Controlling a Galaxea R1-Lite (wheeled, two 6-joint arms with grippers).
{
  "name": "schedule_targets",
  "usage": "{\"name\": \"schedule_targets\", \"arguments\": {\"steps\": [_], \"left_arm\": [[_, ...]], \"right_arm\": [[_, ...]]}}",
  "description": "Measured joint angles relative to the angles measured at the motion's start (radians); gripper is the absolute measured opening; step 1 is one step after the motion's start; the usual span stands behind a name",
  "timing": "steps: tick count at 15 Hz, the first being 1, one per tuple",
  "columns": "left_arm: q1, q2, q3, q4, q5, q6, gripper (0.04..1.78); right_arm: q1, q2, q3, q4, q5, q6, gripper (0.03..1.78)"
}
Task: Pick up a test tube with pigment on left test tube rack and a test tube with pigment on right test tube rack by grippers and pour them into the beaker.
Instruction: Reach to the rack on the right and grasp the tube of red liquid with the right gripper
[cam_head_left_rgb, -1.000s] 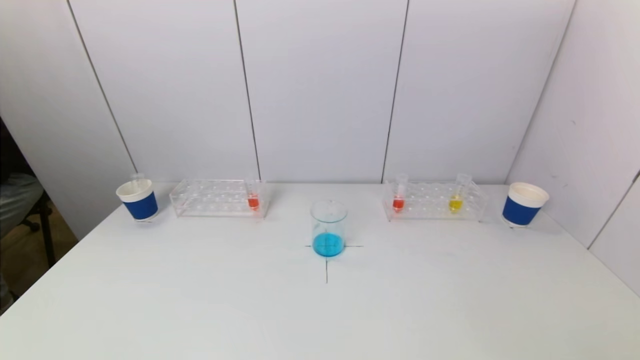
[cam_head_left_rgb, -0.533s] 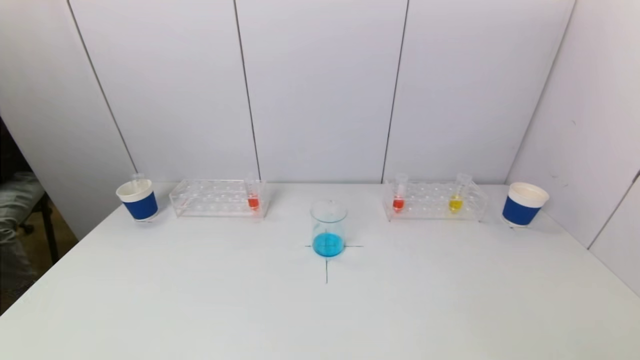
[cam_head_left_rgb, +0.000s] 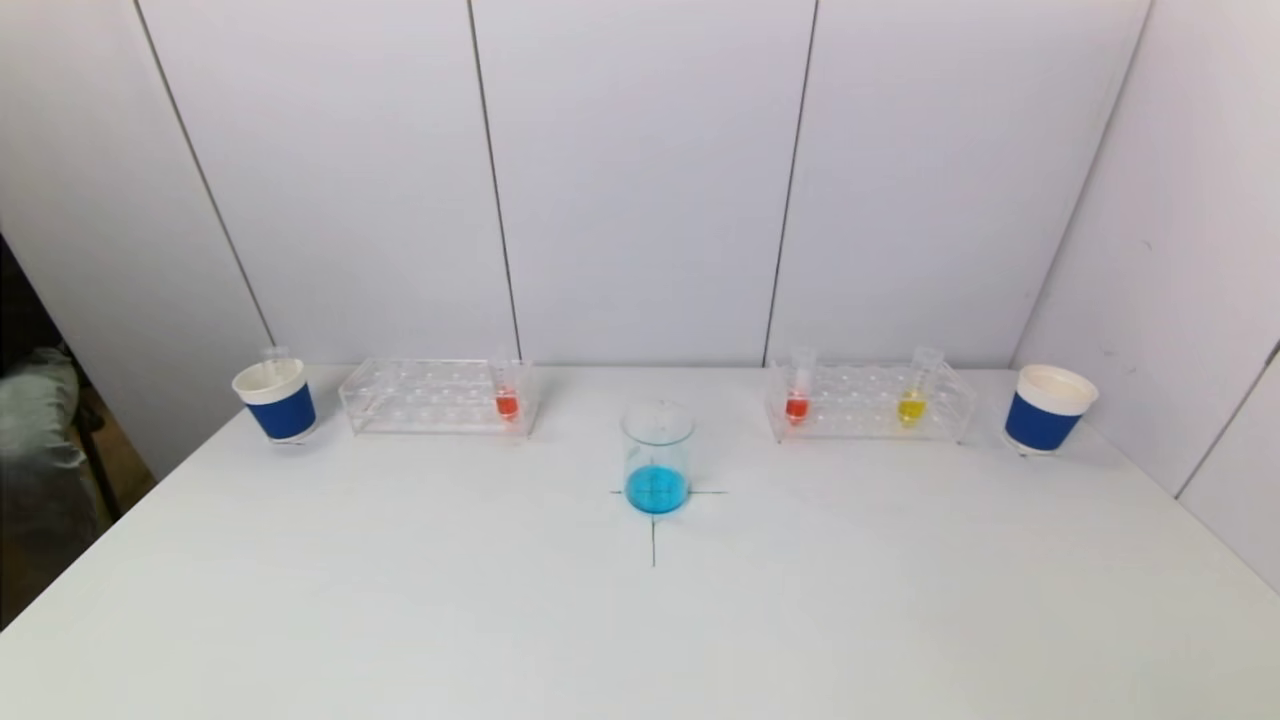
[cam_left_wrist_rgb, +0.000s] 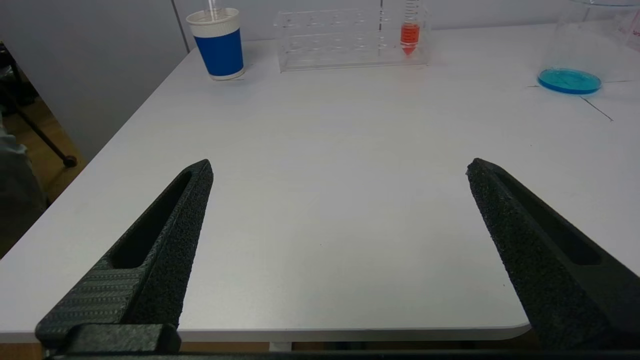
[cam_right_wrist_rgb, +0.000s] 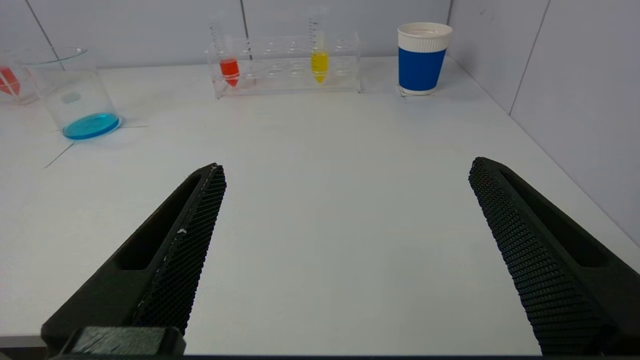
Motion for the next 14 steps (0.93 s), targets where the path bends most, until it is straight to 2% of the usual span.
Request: {"name": "schedule_targets", "arguments": {"steps": [10, 14], "left_arm": [[0.0, 0.0, 0.0, 0.0, 0.0, 0.0, 1.78], [0.0, 0.0, 0.0, 0.0, 0.0, 0.0, 1.78]], "right_arm": [[0.0, 0.0, -0.01, 0.009, 0.0, -0.017, 1.77], [0.001, 0.019, -0.166, 0.084, 0.01, -0.019, 1.77]]}}
